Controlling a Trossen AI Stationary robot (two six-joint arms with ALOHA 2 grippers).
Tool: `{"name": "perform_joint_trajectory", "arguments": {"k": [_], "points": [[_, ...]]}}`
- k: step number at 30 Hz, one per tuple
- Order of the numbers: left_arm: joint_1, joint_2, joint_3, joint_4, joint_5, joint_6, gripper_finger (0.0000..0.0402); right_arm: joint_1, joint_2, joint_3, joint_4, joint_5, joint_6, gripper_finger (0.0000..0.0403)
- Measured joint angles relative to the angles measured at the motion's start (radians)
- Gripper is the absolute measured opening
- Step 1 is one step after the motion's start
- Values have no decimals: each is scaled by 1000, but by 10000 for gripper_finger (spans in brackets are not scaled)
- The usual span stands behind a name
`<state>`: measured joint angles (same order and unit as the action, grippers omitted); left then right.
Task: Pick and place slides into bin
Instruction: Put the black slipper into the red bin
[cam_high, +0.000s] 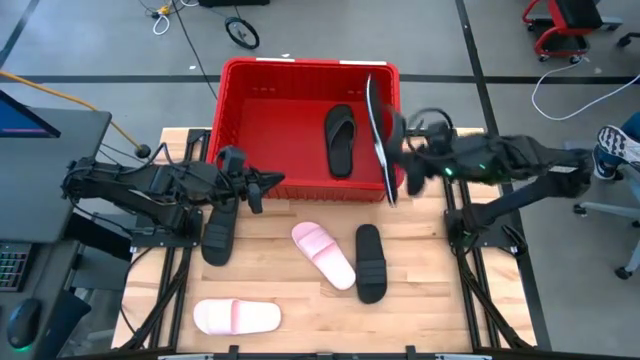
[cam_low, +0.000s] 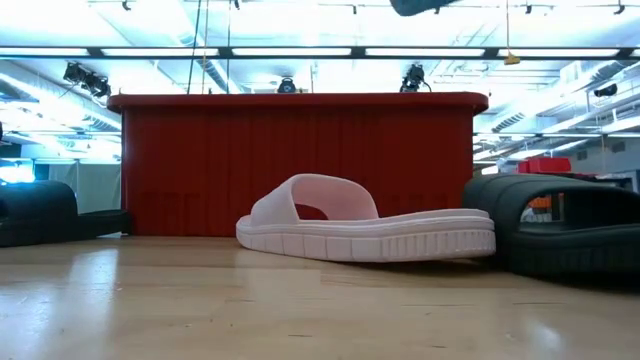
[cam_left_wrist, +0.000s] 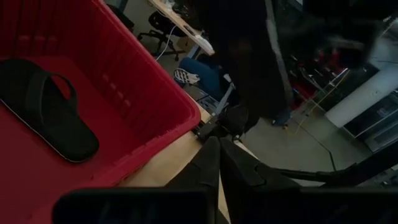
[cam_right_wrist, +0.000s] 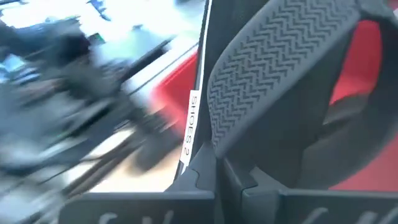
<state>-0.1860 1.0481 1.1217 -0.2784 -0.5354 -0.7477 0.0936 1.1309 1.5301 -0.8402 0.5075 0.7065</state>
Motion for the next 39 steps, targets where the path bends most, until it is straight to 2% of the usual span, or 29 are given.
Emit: {"name": "perform_joint_trajectory", "arguments": {"k": [3,7,10,16,26,30,34,39], "points": [[0,0,0,30,-1,1,12,-147,70,23,-1,29,-46,1],[0,0,0,94,0,33,17,-312,178,20,-2,-58,-46,1],[0,-1,0,154,0,98,23,-393,274,17,-19,-105,-57,1],[0,-2,0,241,0,184,29,-506,444,16,-27,-110,-45,2],[0,-2,0,268,0,265,19,-606,657,17,-23,-98,-2,2],[0,-2,0,268,0,319,19,-617,717,23,-27,-23,-16,2],[0,-11,0,268,0,374,26,-618,747,23,-25,69,-19,2],[0,-27,0,264,0,412,36,-624,733,19,-5,71,-37,17]]}}
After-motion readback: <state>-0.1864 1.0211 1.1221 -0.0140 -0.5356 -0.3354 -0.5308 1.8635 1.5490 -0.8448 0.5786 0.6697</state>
